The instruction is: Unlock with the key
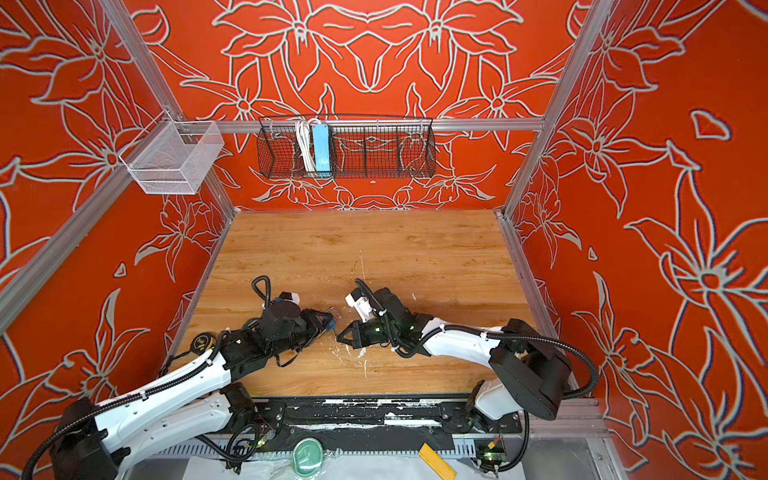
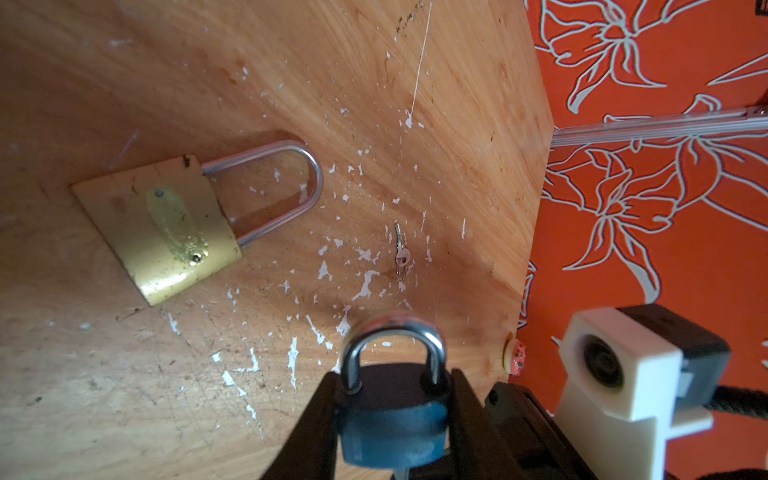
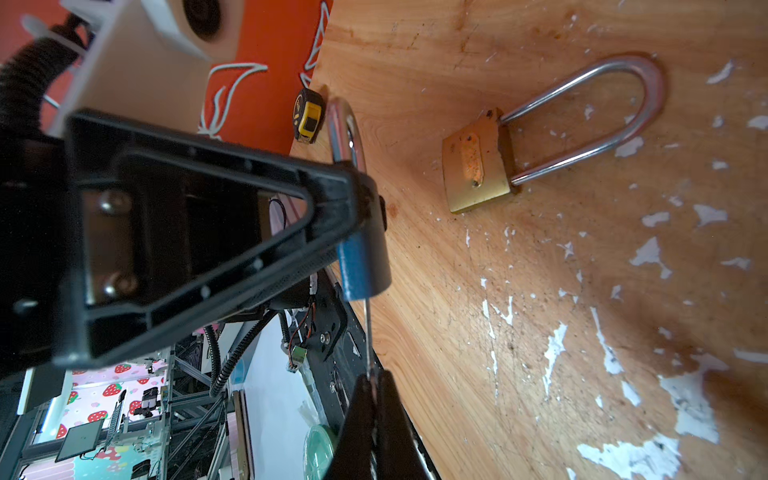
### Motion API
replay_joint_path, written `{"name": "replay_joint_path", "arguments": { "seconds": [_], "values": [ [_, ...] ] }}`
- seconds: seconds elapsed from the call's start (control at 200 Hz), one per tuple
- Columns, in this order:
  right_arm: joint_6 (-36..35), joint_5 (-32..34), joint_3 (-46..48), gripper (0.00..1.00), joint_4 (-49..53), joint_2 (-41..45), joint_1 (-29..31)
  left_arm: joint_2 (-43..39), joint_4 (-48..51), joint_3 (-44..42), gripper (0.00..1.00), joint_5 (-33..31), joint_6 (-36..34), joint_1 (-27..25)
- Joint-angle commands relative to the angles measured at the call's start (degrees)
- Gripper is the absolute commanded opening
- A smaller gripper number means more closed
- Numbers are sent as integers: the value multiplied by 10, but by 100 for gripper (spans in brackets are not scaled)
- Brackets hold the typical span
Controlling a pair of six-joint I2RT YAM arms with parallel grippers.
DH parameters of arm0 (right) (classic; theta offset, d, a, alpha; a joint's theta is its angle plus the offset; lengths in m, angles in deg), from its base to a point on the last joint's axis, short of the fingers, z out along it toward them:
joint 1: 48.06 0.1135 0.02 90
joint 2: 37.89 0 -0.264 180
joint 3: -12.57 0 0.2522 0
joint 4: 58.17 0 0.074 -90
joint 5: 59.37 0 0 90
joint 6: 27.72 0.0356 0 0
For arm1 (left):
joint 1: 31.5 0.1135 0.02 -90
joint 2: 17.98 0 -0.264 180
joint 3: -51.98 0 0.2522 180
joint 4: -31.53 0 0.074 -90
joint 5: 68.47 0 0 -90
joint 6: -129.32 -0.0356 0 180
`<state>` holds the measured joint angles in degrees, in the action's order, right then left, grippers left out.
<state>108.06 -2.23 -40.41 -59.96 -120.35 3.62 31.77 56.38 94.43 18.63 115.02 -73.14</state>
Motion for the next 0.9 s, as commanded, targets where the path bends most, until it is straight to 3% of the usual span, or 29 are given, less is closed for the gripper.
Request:
{"name": "replay_joint_path", "arguments": {
  "seconds": [0.0,0.365,0.896],
  "values": [
    [-9,25,-2,0,-38,29,-5,-14,16,-4,0,-8,20,-5],
    [-3,2,-15,0,-35,16,-5,-33,37,-2,0,-14,0,-5],
    [-13,-38,-17,0,-21,-8,9,-67,37,-20,0,-43,25,-4]
  ]
}}
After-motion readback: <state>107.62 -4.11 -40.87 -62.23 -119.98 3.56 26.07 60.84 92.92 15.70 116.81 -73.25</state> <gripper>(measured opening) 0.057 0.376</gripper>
